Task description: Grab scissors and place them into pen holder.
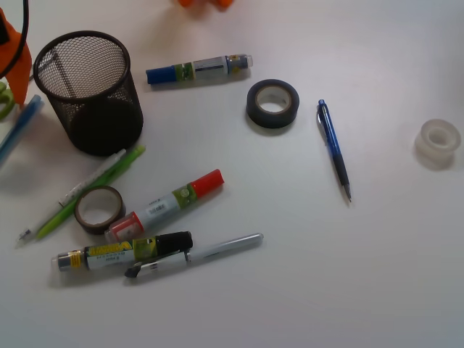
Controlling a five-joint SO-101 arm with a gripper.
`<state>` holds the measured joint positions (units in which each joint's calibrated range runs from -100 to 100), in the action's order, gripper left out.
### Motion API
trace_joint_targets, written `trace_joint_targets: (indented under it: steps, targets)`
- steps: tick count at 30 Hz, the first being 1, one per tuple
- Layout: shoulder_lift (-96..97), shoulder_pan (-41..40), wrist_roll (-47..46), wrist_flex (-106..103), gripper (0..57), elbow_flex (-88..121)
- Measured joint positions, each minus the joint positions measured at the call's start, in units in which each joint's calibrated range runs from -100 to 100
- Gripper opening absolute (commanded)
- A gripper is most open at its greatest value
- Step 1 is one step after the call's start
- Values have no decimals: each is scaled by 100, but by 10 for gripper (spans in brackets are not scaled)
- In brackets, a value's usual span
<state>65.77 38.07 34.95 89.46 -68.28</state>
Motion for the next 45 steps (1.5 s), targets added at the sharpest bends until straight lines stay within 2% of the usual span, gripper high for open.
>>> trace_joint_targets:
  steps: [6,8,9,10,25,35,45]
  targets:
    - [96,15,5,43,186,-45]
    - [122,22,5,112,119,-117]
    - [122,22,5,130,25,-117]
    - [139,22,5,164,0,-126]
    - [157,30,-186,233,2,-296]
    - [113,30,-293,786,2,-1411]
    - [-1193,-44,-278,907,2,-2363]
